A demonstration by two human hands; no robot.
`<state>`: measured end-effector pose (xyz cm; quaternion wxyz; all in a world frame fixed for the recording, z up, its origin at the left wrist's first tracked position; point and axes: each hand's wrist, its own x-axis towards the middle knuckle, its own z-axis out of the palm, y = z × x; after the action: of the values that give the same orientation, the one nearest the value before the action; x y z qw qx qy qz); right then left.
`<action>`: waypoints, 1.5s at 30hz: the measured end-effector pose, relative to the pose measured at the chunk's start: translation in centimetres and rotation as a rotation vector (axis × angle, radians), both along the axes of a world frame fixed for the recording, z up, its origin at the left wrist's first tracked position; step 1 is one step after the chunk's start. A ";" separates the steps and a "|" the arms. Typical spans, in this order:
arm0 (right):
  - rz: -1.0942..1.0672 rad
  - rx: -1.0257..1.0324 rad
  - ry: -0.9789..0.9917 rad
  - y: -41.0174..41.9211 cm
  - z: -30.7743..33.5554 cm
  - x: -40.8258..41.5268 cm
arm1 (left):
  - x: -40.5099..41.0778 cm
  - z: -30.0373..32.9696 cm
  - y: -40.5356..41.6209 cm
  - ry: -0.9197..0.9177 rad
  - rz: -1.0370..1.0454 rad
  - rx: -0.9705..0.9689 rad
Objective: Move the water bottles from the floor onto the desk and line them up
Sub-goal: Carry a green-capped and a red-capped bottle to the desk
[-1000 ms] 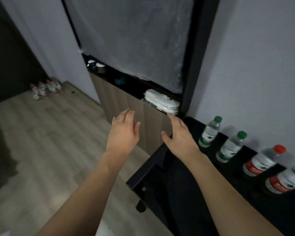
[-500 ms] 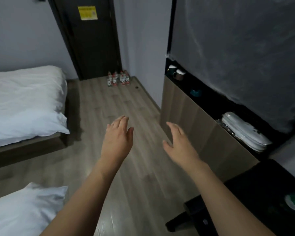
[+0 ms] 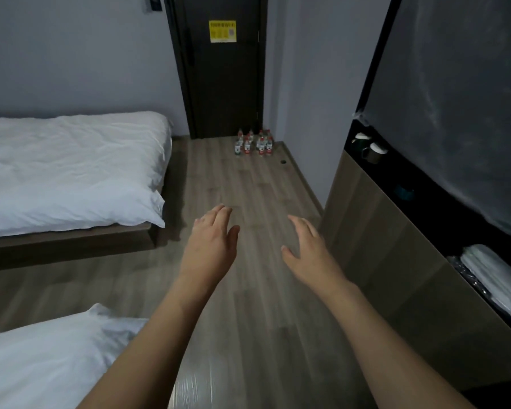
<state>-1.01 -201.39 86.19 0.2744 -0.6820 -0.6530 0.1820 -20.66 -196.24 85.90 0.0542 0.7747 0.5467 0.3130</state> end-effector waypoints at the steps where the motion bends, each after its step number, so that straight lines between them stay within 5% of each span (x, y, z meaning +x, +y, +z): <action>1: -0.007 0.003 0.000 0.8 0.1 0.5 | 0.5 0.1 0.9 0.003 0.003 0.008; 18: -0.001 -0.055 -0.038 18.0 0.4 8.1 | 7.6 0.7 18.9 0.121 0.011 -0.003; 31: 0.015 -0.097 -0.094 44.7 1.6 6.4 | 5.2 0.7 45.8 0.167 0.032 -0.027; 45: 0.044 -0.115 -0.051 69.7 -0.9 12.4 | 11.3 -0.9 70.1 0.178 0.048 -0.101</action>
<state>11.41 -131.71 85.34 0.2141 -0.6864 -0.6632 0.2079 -9.36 -126.13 85.03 0.0368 0.7825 0.5827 0.2161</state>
